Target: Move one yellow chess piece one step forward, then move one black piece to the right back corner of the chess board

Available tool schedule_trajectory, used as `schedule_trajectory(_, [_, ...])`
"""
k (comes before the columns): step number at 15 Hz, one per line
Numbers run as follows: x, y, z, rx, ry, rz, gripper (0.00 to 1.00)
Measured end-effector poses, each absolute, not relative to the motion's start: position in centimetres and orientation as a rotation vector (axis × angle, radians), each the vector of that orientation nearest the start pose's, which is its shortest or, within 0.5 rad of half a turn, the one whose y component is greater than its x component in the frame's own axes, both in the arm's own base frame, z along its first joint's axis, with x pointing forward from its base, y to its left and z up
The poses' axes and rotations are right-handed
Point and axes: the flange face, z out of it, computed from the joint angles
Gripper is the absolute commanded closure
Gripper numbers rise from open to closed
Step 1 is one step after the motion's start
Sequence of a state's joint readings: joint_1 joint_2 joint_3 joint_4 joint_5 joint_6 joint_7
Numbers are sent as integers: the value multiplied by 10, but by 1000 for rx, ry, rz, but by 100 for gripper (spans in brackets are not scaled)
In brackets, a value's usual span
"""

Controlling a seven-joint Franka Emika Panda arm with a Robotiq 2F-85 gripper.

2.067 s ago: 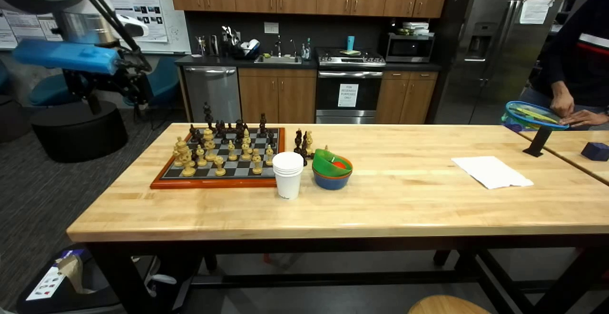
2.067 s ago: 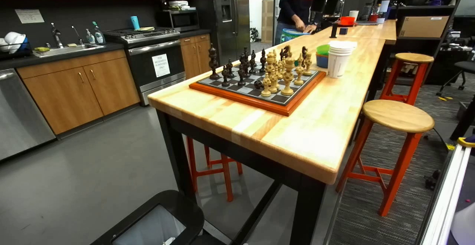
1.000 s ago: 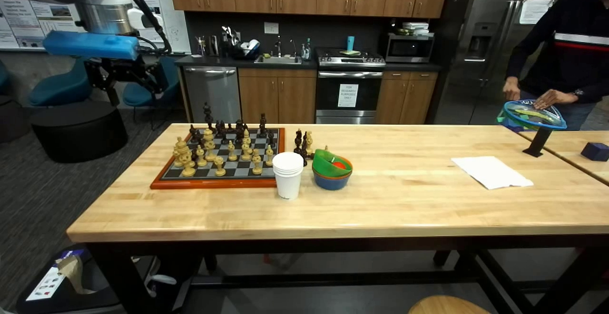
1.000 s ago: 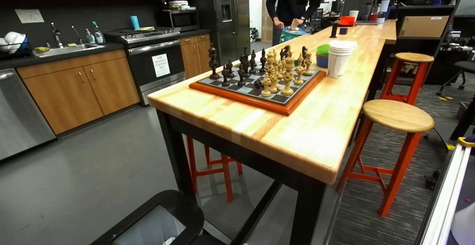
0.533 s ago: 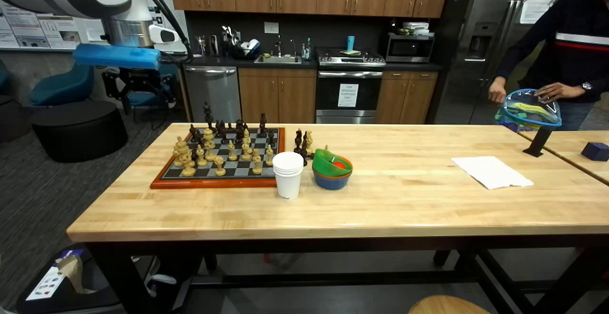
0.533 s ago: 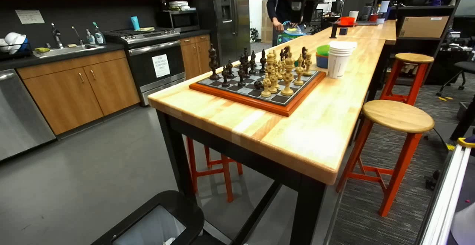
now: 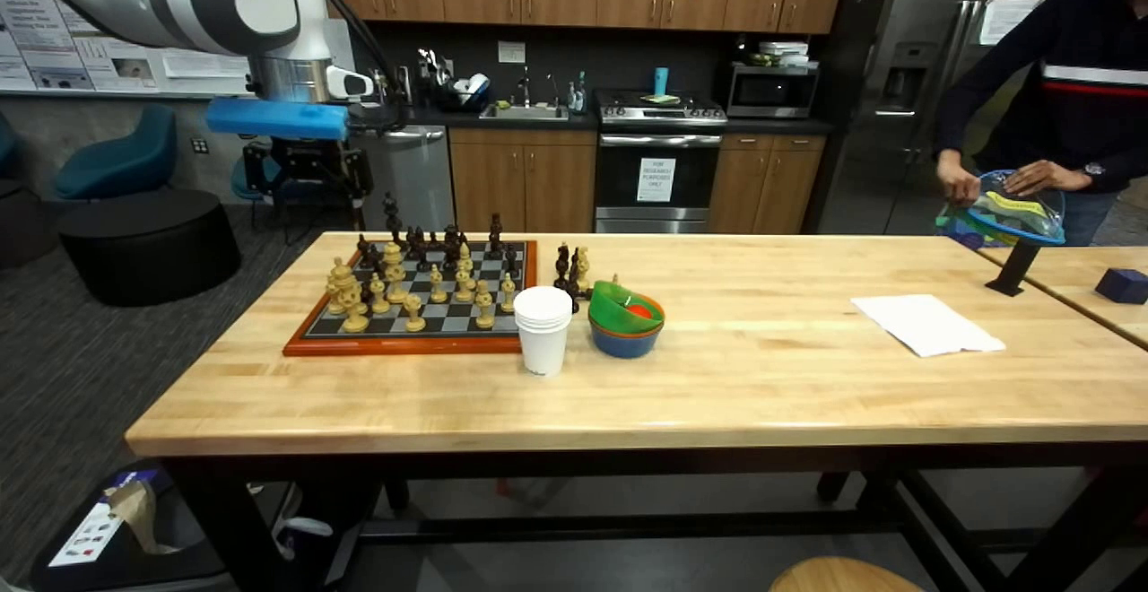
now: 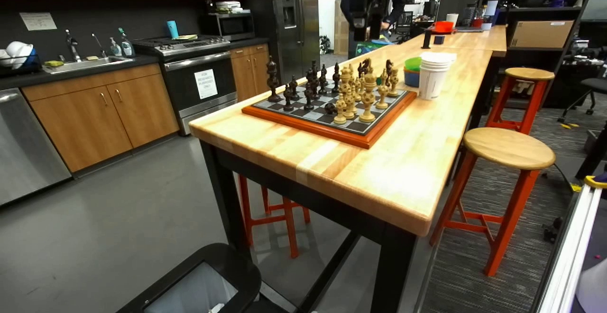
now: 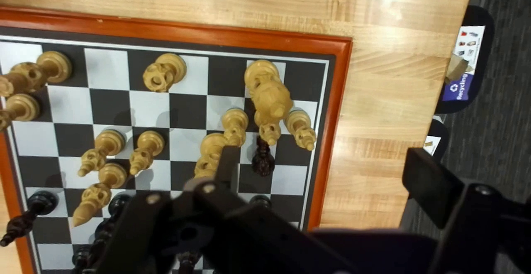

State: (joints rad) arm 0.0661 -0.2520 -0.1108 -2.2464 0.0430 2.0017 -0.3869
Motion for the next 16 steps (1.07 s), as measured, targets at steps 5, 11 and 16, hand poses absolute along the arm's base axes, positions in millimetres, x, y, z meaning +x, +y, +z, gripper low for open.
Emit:
schedule_trajectory(5, [489,-38,466,-3044,-484,-23,44])
schedule_trajectory(11, [498,-54,454,-3048,-444,-20,32])
schedule_trajectory(16, [500,-56,452,-3049,-437,-23,4])
